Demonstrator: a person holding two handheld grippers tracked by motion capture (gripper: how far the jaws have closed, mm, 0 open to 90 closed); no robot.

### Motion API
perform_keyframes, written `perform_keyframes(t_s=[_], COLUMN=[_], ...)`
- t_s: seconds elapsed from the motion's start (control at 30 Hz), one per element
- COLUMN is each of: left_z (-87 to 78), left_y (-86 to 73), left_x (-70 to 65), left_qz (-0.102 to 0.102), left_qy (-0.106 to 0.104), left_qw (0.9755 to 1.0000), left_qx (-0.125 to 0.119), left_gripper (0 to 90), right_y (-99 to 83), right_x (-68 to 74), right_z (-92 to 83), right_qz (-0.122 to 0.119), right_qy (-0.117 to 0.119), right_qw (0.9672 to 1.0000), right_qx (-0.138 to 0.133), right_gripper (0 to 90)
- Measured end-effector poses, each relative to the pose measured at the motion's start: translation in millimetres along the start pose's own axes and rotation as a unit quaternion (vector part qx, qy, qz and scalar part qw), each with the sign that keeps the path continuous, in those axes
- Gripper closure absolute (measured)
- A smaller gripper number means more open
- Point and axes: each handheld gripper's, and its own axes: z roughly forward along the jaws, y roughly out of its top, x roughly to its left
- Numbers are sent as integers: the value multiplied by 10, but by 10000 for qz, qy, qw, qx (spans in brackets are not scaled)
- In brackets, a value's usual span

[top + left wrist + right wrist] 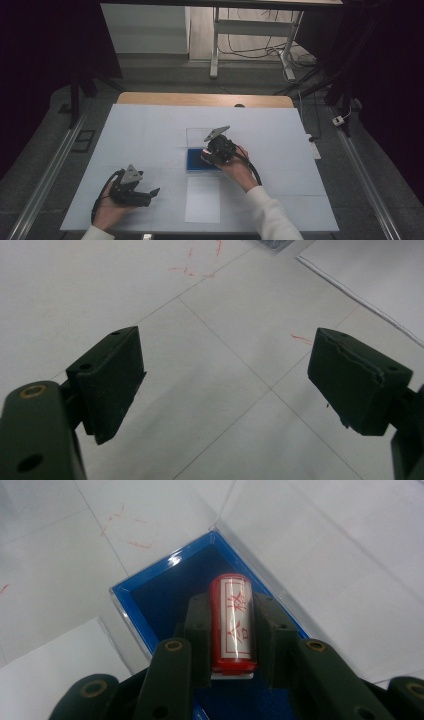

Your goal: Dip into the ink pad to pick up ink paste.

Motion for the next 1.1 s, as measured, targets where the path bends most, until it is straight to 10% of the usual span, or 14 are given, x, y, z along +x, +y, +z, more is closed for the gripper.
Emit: perform_keyframes(t_s=[0.2, 1.1], left_z=[0, 1], left_y=[2, -4], left_x=[0, 24], left_qz=[23, -19], left_qy=[-41, -18], left_qw=[10000, 10000], left_qx=[-9, 25], left_gripper=[152, 153], right_y=[-32, 65], right_x=[-137, -57], right_z=[-150, -175], right_qz=[412, 45], right_qy=[403, 186], right_qw=[9967, 9992], right_qx=[-567, -362], right_gripper=[702, 701])
